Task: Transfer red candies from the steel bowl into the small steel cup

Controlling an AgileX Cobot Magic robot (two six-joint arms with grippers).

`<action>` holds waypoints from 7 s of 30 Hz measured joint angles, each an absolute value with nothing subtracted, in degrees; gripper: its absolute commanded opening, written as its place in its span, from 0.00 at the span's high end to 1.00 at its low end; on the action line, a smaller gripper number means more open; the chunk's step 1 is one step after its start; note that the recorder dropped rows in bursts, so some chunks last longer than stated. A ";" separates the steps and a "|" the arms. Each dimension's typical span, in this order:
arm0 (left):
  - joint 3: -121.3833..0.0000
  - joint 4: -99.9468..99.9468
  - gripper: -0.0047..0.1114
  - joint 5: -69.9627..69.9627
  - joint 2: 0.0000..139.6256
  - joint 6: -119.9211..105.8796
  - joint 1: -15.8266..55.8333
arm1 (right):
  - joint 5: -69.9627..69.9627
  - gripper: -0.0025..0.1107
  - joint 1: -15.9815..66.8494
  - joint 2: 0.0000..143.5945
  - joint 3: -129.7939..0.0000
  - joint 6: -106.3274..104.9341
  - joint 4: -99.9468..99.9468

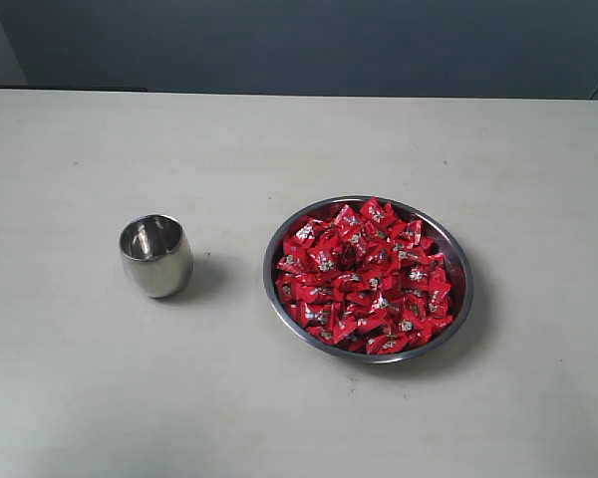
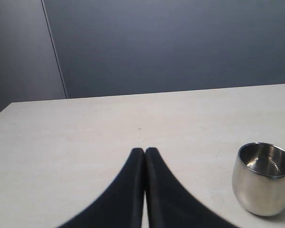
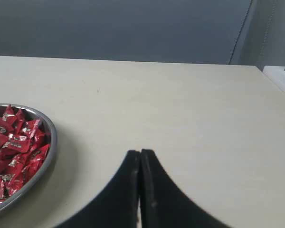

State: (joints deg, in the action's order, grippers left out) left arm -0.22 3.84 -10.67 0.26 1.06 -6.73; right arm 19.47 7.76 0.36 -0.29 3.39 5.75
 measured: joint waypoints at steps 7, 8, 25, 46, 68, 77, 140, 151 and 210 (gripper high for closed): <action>-0.22 3.84 0.96 -10.67 0.26 1.06 -6.73 | 19.47 0.98 7.76 0.36 -0.29 3.39 5.75; -0.22 3.84 0.96 -10.67 0.26 1.06 -6.73 | 19.47 0.98 7.76 0.36 -0.29 3.39 5.75; -0.22 3.84 0.96 -10.67 0.26 1.06 -6.73 | -12.71 0.98 7.76 0.27 -0.08 3.39 4.24; -0.22 3.84 0.96 -10.67 0.26 1.06 -6.73 | -39.19 0.98 7.76 0.27 -0.08 10.64 -1.92; -0.22 3.84 0.96 -10.67 0.26 1.06 -6.73 | -12.58 0.98 7.76 2.16 -14.69 9.19 0.93; -0.22 3.84 0.96 -10.67 0.26 1.06 -6.73 | -6.28 0.98 7.76 10.55 -25.49 8.86 14.30; -0.22 3.84 0.96 -10.67 0.26 1.06 -6.73 | 13.74 0.98 15.25 49.56 -33.32 11.41 16.50; -0.22 3.84 0.96 -10.67 0.26 1.06 -6.73 | 10.06 0.98 15.25 49.56 -33.32 11.11 14.92; -0.22 3.84 0.96 -10.67 0.26 1.06 -6.73 | 13.51 0.60 30.93 84.95 -42.80 0.95 -1.78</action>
State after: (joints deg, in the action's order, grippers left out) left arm -0.22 3.84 -10.67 0.26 1.06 -6.73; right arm 13.51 30.93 84.95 -42.80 0.95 -1.78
